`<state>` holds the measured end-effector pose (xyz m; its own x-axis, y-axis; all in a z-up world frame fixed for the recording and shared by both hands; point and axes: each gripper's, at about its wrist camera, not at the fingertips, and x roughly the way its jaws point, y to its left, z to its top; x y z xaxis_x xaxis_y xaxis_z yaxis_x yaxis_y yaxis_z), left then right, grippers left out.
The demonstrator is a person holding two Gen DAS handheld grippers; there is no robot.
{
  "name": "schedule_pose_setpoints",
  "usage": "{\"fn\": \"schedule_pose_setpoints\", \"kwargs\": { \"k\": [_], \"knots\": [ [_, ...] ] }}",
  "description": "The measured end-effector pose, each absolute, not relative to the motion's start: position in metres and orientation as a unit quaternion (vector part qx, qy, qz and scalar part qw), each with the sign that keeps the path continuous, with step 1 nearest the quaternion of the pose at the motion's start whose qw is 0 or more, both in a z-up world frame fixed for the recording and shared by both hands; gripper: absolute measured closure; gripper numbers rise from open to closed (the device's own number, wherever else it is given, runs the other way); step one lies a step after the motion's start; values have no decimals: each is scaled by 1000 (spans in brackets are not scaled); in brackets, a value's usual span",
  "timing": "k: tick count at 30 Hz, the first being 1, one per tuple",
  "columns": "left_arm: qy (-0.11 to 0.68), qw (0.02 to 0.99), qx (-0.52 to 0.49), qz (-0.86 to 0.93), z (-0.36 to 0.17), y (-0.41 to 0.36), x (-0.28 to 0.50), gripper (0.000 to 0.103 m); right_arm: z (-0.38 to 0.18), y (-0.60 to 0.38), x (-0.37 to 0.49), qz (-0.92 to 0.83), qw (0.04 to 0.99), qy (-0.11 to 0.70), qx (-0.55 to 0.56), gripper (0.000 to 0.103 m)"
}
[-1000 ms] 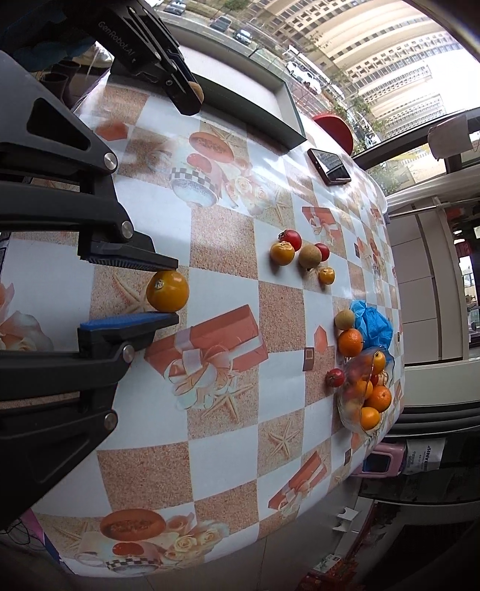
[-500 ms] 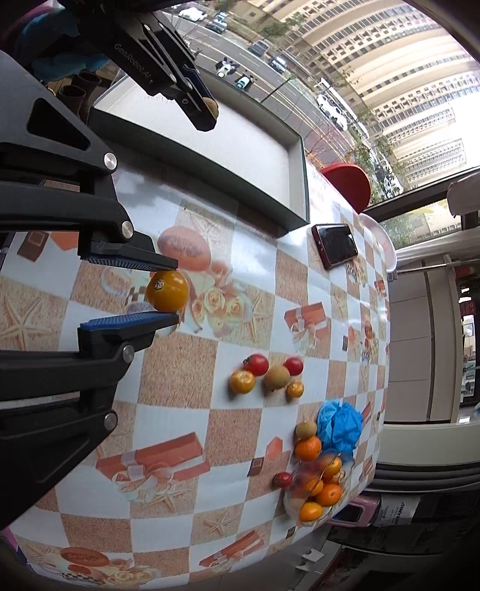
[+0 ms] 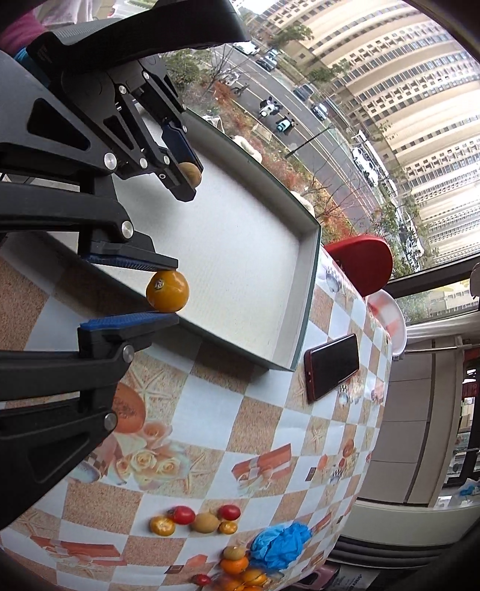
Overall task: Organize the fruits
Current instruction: 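Carry both held fruits over the white tray with both tools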
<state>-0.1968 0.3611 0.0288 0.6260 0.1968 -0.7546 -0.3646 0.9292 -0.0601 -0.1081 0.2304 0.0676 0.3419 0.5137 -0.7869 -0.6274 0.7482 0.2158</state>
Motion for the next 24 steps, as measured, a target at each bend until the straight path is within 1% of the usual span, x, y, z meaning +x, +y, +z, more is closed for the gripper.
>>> {"fn": "schedule_pose_setpoints", "kwargs": {
  "k": [8, 13, 18, 19, 20, 21, 22, 23, 24],
  "knots": [
    [408, 891, -122, 160, 15, 378, -190, 75, 45, 268, -96, 358, 799, 474, -93, 79],
    [405, 892, -123, 156, 13, 379, -182, 75, 34, 268, -91, 341, 797, 488, -100, 79],
    [404, 894, -116, 153, 15, 376, -180, 75, 36, 266, -88, 338, 799, 487, -99, 78],
    [402, 895, -113, 154, 16, 375, -180, 75, 38, 266, -87, 341, 798, 488, -95, 72],
    [400, 897, -109, 155, 18, 374, -181, 75, 40, 266, -86, 344, 797, 488, -90, 54],
    [397, 898, -104, 157, 19, 373, -182, 74, 44, 264, -87, 347, 800, 483, -83, 50],
    [395, 899, -101, 162, 21, 372, -183, 67, 49, 260, -88, 337, 809, 475, -84, 43],
    [394, 897, -100, 172, 23, 373, -184, 56, 54, 256, -87, 337, 814, 466, -78, 26],
    [391, 897, -102, 178, 25, 374, -186, 19, 60, 249, -87, 341, 818, 459, -66, 8]
  ]
}}
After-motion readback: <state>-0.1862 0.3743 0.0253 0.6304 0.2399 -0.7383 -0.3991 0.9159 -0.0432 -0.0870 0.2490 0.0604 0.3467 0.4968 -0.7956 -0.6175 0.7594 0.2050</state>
